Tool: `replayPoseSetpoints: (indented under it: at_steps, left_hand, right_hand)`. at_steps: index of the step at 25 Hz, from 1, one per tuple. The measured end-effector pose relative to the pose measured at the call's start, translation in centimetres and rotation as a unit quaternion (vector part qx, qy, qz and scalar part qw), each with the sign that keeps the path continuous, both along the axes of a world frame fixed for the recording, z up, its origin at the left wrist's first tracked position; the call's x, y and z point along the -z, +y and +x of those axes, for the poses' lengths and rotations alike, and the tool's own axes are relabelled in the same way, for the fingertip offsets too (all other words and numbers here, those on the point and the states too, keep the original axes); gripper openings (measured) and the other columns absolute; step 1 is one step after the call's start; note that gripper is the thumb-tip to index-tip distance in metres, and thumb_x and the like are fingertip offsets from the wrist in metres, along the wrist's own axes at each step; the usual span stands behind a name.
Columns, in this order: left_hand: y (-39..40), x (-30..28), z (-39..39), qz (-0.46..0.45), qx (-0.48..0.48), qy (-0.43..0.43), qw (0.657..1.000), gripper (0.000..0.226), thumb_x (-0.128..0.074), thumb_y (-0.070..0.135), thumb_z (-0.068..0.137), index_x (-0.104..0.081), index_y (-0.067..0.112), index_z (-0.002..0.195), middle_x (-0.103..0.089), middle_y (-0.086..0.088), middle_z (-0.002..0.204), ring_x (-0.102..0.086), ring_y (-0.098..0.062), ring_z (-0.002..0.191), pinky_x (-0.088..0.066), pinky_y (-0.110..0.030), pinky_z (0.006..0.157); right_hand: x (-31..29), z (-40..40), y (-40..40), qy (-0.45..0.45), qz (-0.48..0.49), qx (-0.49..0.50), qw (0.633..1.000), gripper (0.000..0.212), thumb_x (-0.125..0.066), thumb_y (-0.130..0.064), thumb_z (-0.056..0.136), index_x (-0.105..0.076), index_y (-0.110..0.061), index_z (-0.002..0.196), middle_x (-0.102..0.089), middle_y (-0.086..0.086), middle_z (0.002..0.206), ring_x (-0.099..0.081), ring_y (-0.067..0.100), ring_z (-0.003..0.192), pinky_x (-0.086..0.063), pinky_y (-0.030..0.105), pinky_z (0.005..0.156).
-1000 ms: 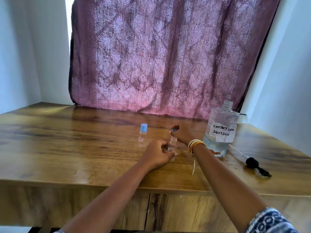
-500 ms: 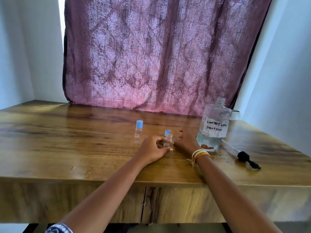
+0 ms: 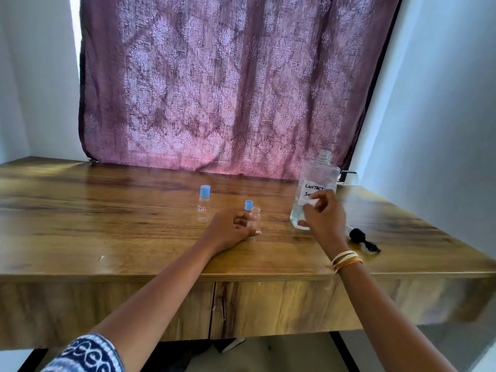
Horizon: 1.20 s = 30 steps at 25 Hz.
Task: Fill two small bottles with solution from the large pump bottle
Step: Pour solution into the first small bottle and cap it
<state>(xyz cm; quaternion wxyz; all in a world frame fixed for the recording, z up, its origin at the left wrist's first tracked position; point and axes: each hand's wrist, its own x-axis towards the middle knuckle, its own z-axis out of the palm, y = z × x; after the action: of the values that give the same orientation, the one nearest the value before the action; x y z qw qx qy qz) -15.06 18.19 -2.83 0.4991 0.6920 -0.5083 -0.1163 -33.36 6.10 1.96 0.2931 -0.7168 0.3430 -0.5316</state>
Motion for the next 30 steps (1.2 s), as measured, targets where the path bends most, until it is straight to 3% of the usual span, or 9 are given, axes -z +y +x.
replayPoseSetpoints:
  at_steps: [3,6,9,14,17,19,22,25,30]
  left_hand:
    - [0.1,0.1,-0.2,-0.012,0.006,0.014,1.000,0.044,-0.085,0.030,0.064,-0.070,0.017,0.103,-0.075,0.000,0.092,-0.071,-0.012,0.087,-0.057,-0.029,0.082]
    - [0.0,0.2,-0.2,-0.016,0.010,0.026,0.999,0.047,-0.086,0.034,0.061,-0.071,0.018,0.102,-0.075,0.000,0.091,-0.071,-0.014,0.087,-0.058,-0.037,0.084]
    - [-0.2,0.3,-0.1,-0.021,0.012,0.035,0.999,0.047,-0.087,0.036,0.059,-0.071,0.018,0.100,-0.075,-0.001,0.091,-0.071,-0.017,0.086,-0.059,-0.041,0.083]
    - [-0.2,0.4,0.1,-0.025,0.022,0.041,0.999,0.051,-0.086,0.039,0.060,-0.070,0.018,0.104,-0.075,-0.001,0.093,-0.071,-0.018,0.089,-0.059,-0.038,0.083]
    - [-0.2,0.0,0.0,-0.026,0.023,0.045,0.998,0.057,-0.084,0.040,0.064,-0.066,0.016,0.113,-0.074,-0.005,0.099,-0.070,-0.018,0.093,-0.058,-0.039,0.086]
    - [-0.1,0.0,-0.3,-0.037,0.028,0.059,0.997,0.060,-0.082,0.039,0.067,-0.063,0.018,0.120,-0.073,-0.008,0.101,-0.070,-0.018,0.094,-0.058,-0.039,0.086]
    - [0.1,0.0,-0.6,-0.063,0.036,0.051,0.996,0.052,-0.077,0.042,0.073,-0.061,0.032,0.120,-0.072,-0.013,0.094,-0.070,-0.013,0.087,-0.057,-0.031,0.082]
    - [0.2,-0.4,-0.6,-0.090,0.043,0.049,0.994,0.039,-0.074,0.042,0.077,-0.063,0.037,0.114,-0.072,-0.016,0.091,-0.069,-0.016,0.087,-0.054,-0.032,0.082]
    - [0.3,-0.8,-0.8,-0.127,0.053,0.065,0.988,0.033,-0.074,0.029,0.080,-0.067,0.027,0.112,-0.072,0.005,0.106,-0.066,-0.001,0.100,-0.053,-0.023,0.089]
  right_hand:
    - [-3.1,-0.9,-2.3,-0.053,-0.047,0.091,0.993,0.048,-0.070,-0.017,0.069,-0.048,-0.014,0.112,-0.044,0.003,0.103,-0.044,0.019,0.092,-0.043,0.035,0.083]
    - [-5.7,-1.3,-4.8,-0.055,0.040,-0.019,0.998,0.065,-0.072,-0.017,0.079,-0.036,-0.015,0.134,-0.044,0.003,0.115,-0.053,0.020,0.110,-0.049,0.030,0.088]
    - [-6.5,-1.3,-6.5,-0.045,0.143,-0.147,0.978,0.062,-0.071,-0.021,0.082,-0.038,-0.009,0.134,-0.059,0.005,0.109,-0.067,0.016,0.089,-0.051,0.026,0.065]
    - [-6.2,-0.4,-7.5,0.016,0.077,-0.131,0.988,0.035,-0.083,-0.026,0.073,-0.069,-0.011,0.101,-0.074,0.003,0.088,-0.072,0.022,0.080,-0.058,0.038,0.072]
    - [-5.8,0.2,-6.8,-0.033,0.100,-0.121,0.987,0.043,-0.086,-0.028,0.067,-0.071,-0.008,0.102,-0.074,0.013,0.097,-0.072,0.031,0.089,-0.058,0.051,0.084]
    - [-5.3,1.0,-6.0,-0.049,0.069,-0.064,0.994,0.051,-0.087,-0.033,0.062,-0.068,-0.010,0.103,-0.074,0.009,0.097,-0.072,0.023,0.085,-0.060,0.044,0.080]
    - [-4.0,2.2,-4.3,-0.066,-0.014,0.015,0.998,0.062,-0.082,-0.052,0.053,-0.057,-0.023,0.102,-0.066,-0.014,0.091,-0.060,-0.009,0.076,-0.051,0.012,0.068]
    - [-2.6,3.5,-3.4,-0.025,-0.147,-0.006,0.989,0.067,-0.086,-0.043,0.054,-0.053,-0.025,0.110,-0.061,-0.016,0.095,-0.055,-0.004,0.074,-0.036,-0.003,0.067]
    - [-0.2,4.2,-3.8,0.085,-0.291,-0.049,0.952,0.073,-0.088,-0.030,0.058,-0.051,-0.016,0.120,-0.065,0.002,0.112,-0.056,0.010,0.094,-0.041,0.023,0.082]
